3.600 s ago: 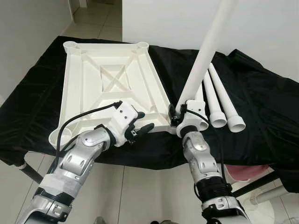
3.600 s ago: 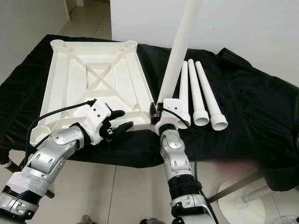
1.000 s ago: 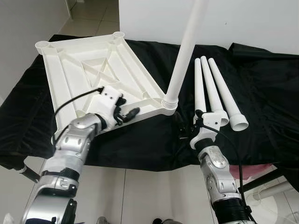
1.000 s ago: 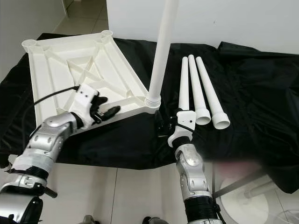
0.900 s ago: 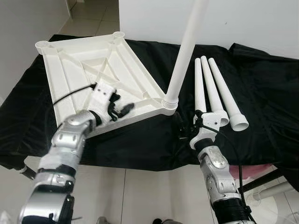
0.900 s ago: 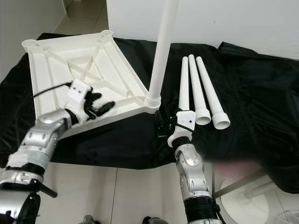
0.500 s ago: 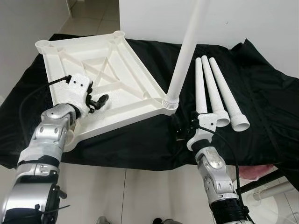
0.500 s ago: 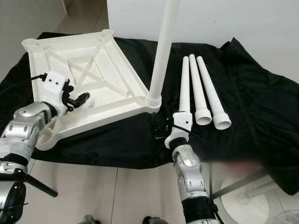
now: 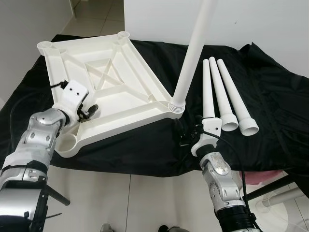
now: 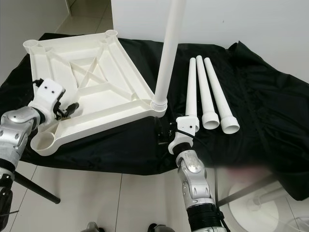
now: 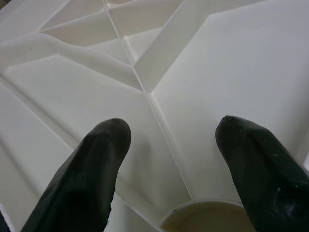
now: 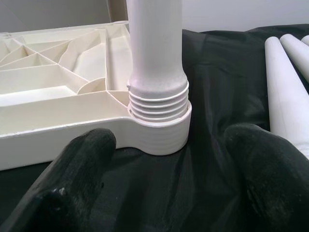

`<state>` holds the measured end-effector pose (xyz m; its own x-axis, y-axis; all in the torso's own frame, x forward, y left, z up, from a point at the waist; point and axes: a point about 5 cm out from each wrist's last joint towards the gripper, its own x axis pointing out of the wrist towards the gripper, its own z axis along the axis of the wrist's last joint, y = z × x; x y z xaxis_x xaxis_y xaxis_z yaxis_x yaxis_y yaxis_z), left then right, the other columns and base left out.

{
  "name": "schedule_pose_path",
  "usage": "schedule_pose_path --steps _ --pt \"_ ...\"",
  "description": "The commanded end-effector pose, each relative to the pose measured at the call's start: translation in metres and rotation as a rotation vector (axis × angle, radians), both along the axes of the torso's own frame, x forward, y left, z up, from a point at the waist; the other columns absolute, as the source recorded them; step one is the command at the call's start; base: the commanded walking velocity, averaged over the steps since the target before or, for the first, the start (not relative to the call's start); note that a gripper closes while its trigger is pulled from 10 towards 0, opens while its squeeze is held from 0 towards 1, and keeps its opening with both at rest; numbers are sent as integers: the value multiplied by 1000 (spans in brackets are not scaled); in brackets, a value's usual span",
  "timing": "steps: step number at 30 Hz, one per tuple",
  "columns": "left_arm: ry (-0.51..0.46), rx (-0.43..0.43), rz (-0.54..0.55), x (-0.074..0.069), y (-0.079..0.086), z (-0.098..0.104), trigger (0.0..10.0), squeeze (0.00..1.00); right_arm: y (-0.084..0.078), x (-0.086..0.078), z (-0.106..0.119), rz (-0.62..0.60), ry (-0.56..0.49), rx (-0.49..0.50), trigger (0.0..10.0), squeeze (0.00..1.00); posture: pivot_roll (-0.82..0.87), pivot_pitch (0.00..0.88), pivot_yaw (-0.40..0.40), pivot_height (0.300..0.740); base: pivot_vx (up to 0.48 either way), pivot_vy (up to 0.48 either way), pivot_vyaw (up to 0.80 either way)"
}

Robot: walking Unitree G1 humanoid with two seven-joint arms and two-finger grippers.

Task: Building children table

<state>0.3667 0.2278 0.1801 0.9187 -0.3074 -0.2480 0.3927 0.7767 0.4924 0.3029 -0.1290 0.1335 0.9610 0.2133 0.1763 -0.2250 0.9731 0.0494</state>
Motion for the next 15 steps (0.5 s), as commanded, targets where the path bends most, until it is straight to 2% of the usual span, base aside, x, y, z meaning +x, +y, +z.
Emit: schedule_pose_path --steps 1,3,4,6,9,12,15 --pt "18 41 -24 -3 -4 -8 10000 0 -2 -1 -7 -3 27 -7 10000 0 26 104 -36 740 0 0 0" --pt "34 41 -98 -6 -17 -14 10000 0 -2 -1 -7 -3 28 -8 10000 0 26 105 -35 740 0 0 0" --pt "34 41 -98 -6 -17 -14 10000 0 -2 -1 -7 -3 28 -8 10000 0 26 105 -35 740 0 0 0" --pt "50 39 -145 -9 -31 -21 10000 0 -2 -1 -8 -3 29 -8 10000 0 26 106 -34 740 0 0 0" --pt "55 37 -156 -9 -35 -24 10000 0 -1 -1 -8 -4 29 -8 10000 0 26 106 -34 740 0 0 0" --pt "77 20 -230 -16 -62 -36 10000 0 -1 -2 -8 -7 30 -6 10000 0 20 102 -28 740 0 0 0" --pt "81 13 -253 -18 -70 -38 10000 0 -1 -2 -8 -9 30 -6 10000 0 19 100 -26 740 0 0 0"
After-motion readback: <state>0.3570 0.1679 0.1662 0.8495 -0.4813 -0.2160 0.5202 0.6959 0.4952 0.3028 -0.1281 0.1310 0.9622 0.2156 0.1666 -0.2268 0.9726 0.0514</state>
